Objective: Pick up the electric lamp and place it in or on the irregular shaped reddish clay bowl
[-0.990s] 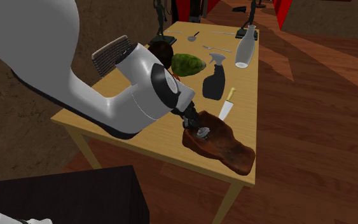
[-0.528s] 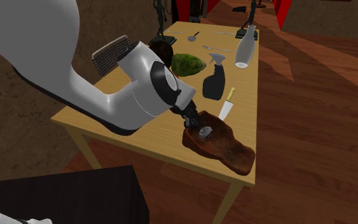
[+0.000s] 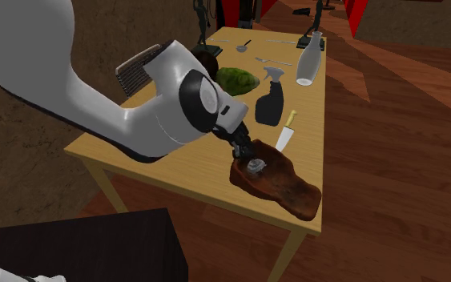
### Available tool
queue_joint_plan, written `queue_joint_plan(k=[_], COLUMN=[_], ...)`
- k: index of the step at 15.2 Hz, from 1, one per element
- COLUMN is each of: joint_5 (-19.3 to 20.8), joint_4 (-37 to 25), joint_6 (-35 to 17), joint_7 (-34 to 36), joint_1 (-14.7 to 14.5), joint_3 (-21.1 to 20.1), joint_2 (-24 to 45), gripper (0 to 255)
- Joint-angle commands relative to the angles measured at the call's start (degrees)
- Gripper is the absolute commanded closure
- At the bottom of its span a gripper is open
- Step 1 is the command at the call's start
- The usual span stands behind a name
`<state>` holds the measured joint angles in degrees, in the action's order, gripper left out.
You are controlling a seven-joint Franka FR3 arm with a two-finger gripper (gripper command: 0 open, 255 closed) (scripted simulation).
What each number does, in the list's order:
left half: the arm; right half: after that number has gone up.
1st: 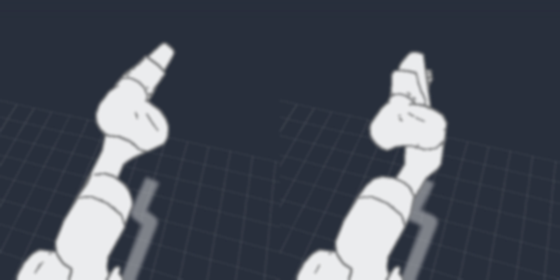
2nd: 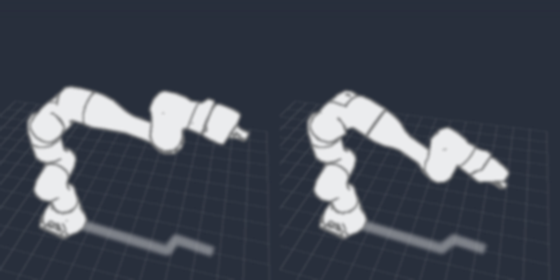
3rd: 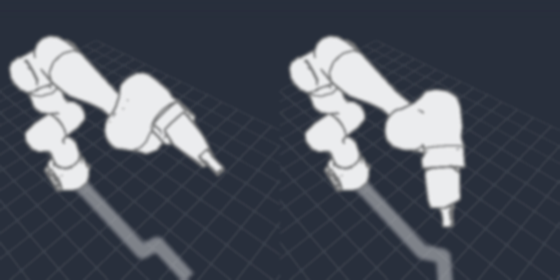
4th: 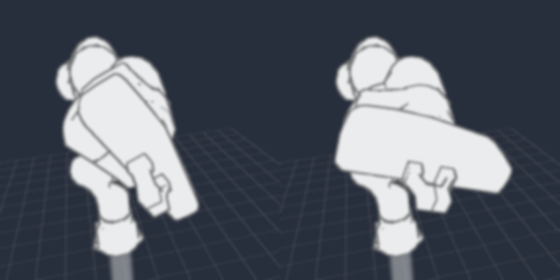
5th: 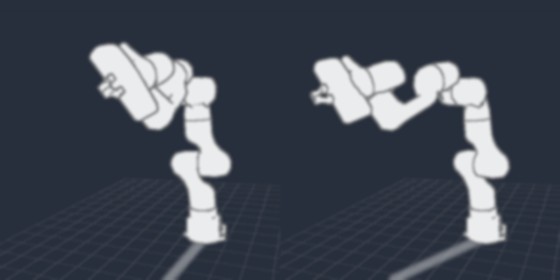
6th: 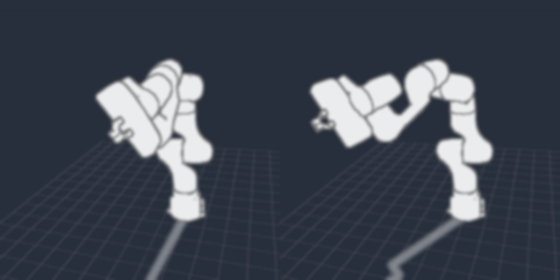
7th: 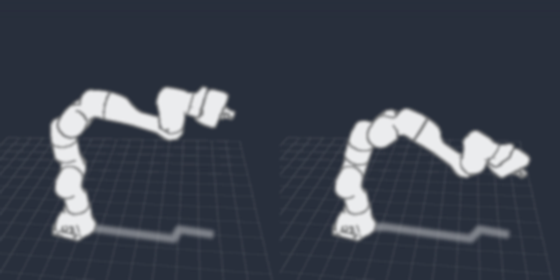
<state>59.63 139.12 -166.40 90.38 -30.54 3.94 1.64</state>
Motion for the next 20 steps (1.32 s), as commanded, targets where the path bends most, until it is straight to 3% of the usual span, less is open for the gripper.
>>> queue_joint_plan(k=[1,13,20], joint_5=[-3.47,-18.61,-28.88], joint_4=[0.44,0.17,-6.41], joint_6=[0.92,7.44,4.43], joint_7=[-3.28,-17.73,-34.14], joint_1=[-0.10,-2.34,-0.04], joint_3=[-0.35,-0.39,5.37], joint_2=[-1.56,-8.89,-3.07], gripper=[255,255,255])
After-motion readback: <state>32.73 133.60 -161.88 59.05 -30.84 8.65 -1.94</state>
